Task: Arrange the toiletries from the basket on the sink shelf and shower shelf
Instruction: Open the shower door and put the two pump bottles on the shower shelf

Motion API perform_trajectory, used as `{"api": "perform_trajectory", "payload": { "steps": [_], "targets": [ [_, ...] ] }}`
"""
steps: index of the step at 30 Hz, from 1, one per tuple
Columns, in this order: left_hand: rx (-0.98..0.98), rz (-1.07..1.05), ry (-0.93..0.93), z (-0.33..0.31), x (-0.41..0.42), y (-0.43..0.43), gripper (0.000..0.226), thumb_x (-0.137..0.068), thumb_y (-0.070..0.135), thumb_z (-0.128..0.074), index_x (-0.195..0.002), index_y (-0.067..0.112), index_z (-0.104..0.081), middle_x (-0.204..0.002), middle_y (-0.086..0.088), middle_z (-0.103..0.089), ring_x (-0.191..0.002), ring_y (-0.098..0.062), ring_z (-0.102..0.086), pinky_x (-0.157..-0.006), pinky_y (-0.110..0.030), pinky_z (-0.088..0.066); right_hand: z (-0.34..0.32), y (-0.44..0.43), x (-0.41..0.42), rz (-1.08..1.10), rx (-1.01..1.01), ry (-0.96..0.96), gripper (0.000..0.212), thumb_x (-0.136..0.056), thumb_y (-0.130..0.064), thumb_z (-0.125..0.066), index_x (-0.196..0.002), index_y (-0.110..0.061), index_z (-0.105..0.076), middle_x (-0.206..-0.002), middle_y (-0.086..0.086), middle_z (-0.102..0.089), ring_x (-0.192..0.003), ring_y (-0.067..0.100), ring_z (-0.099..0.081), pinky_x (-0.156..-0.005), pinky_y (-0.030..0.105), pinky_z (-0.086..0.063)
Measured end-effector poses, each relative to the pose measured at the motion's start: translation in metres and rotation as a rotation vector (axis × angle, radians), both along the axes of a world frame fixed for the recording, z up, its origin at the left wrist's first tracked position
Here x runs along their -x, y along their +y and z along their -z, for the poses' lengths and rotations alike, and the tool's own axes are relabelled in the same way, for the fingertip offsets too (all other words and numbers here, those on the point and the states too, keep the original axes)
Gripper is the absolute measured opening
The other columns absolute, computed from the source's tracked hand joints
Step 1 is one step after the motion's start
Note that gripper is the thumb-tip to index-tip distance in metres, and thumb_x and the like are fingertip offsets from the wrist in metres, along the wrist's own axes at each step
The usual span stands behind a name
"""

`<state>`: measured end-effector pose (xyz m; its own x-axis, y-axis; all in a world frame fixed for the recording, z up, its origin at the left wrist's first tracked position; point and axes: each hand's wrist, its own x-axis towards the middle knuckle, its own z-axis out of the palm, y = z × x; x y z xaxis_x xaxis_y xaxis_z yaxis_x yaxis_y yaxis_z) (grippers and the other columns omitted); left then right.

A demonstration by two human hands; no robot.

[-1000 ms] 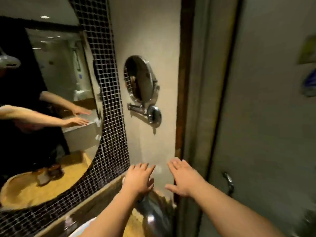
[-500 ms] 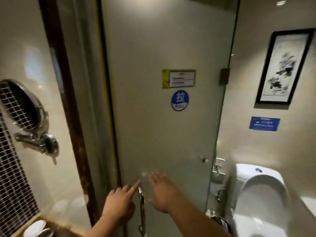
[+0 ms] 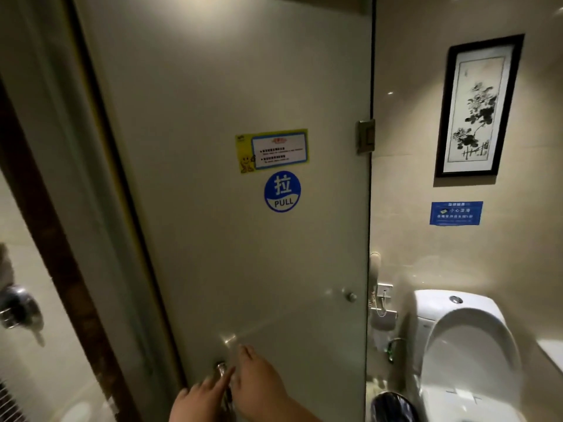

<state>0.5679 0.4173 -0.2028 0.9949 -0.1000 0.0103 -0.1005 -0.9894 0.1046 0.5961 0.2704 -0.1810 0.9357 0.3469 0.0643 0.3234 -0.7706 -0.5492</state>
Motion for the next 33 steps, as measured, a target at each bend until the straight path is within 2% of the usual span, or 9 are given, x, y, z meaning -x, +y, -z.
{"api": "perform_trajectory", "payload": {
  "steps": [4, 6, 10, 16, 18, 21, 25, 29, 33],
  "targets": [
    [-0.028, -0.061, 0.013, 0.001, 0.001, 0.006, 0.087, -0.081, 0.041, -0.047, -0.154, 0.051, 0.001, -0.155, 0.015, -0.034, -0.133, -0.011, -0.046, -0.101, -0.028, -0.036, 0.017, 0.018, -0.008, 0.097, -0.031, 0.007, 0.051, -0.096, -0.032, -0.046, -0.145, -0.018, -0.04, -0.129, 0.013, -0.061, -0.12, 0.03, -0.056, -0.096, 0.035, -0.045],
    [-0.065, -0.066, 0.016, 0.005, 0.001, 0.011, 0.089, -0.08, 0.036, -0.047, -0.155, 0.049, -0.002, -0.152, 0.013, -0.038, -0.131, -0.015, -0.048, -0.099, -0.03, -0.037, 0.025, 0.024, -0.011, 0.143, -0.006, 0.013, 0.039, -0.096, -0.034, -0.046, -0.131, -0.018, -0.051, -0.117, 0.012, -0.066, -0.112, 0.032, -0.061, -0.088, 0.037, -0.049],
    [-0.124, -0.062, 0.009, 0.016, 0.004, 0.021, 0.087, -0.08, 0.033, -0.047, -0.156, 0.046, -0.007, -0.144, 0.011, -0.044, -0.124, -0.018, -0.052, -0.093, -0.033, -0.04, 0.044, 0.033, -0.013, 0.137, 0.013, 0.005, 0.03, -0.097, -0.031, -0.046, -0.124, -0.021, -0.056, -0.117, 0.007, -0.065, -0.11, 0.027, -0.061, -0.087, 0.034, -0.049],
    [-0.128, -0.072, 0.002, 0.033, 0.011, 0.031, 0.079, -0.086, 0.034, -0.044, -0.157, 0.04, -0.011, -0.158, 0.009, -0.031, -0.135, -0.016, -0.043, -0.102, -0.032, -0.036, 0.066, 0.058, -0.024, 0.062, -0.069, 0.044, 0.047, -0.098, -0.029, -0.047, -0.144, -0.023, -0.043, -0.134, 0.006, -0.055, -0.122, 0.023, -0.054, -0.099, 0.03, -0.042],
    [-0.117, -0.099, 0.005, 0.035, 0.014, 0.036, 0.078, -0.087, 0.035, -0.044, -0.158, 0.038, -0.01, -0.16, 0.006, -0.028, -0.138, -0.016, -0.04, -0.106, -0.034, -0.035, 0.072, 0.064, -0.027, 0.055, -0.065, 0.064, 0.045, -0.097, -0.029, -0.049, -0.142, -0.024, -0.042, -0.133, 0.006, -0.053, -0.12, 0.024, -0.055, -0.095, 0.03, -0.043],
    [-0.149, -0.089, -0.006, 0.036, 0.018, 0.044, 0.079, -0.085, 0.035, -0.04, -0.158, 0.036, -0.01, -0.161, 0.005, -0.027, -0.141, -0.017, -0.037, -0.107, -0.034, -0.035, 0.08, 0.066, -0.029, 0.071, -0.026, 0.065, 0.04, -0.095, -0.014, -0.049, -0.131, -0.032, -0.044, -0.124, 0.007, -0.053, -0.11, 0.025, -0.058, -0.088, 0.031, -0.046],
    [-0.175, -0.143, -0.041, 0.03, 0.016, 0.044, 0.081, -0.083, 0.036, -0.038, -0.158, 0.033, -0.01, -0.161, 0.007, -0.027, -0.14, -0.016, -0.037, -0.105, -0.034, -0.035, 0.084, 0.07, -0.032, 0.045, 0.068, 0.044, 0.041, -0.094, -0.007, -0.044, -0.13, -0.027, -0.045, -0.125, 0.01, -0.051, -0.111, 0.028, -0.057, -0.093, 0.034, -0.047],
    [-0.185, -0.219, -0.073, 0.029, 0.02, 0.045, 0.088, -0.085, 0.038, -0.037, -0.159, 0.02, 0.009, -0.161, 0.003, -0.029, -0.132, -0.018, -0.047, -0.098, -0.035, -0.038, 0.08, 0.069, -0.032, 0.022, 0.096, 0.036, 0.037, -0.096, -0.007, -0.041, -0.131, -0.02, -0.047, -0.127, 0.015, -0.05, -0.113, 0.033, -0.056, -0.095, 0.037, -0.046],
    [-0.214, -0.249, -0.085, 0.027, 0.029, 0.048, 0.099, -0.084, 0.034, -0.041, -0.144, 0.007, 0.034, -0.165, -0.003, -0.02, -0.124, -0.014, -0.052, -0.092, -0.032, -0.039, 0.08, 0.063, -0.014, 0.045, 0.172, 0.01, 0.042, -0.098, -0.004, -0.036, -0.137, -0.017, -0.042, -0.129, 0.019, -0.048, -0.113, 0.035, -0.054, -0.094, 0.039, -0.047]
  ]
}}
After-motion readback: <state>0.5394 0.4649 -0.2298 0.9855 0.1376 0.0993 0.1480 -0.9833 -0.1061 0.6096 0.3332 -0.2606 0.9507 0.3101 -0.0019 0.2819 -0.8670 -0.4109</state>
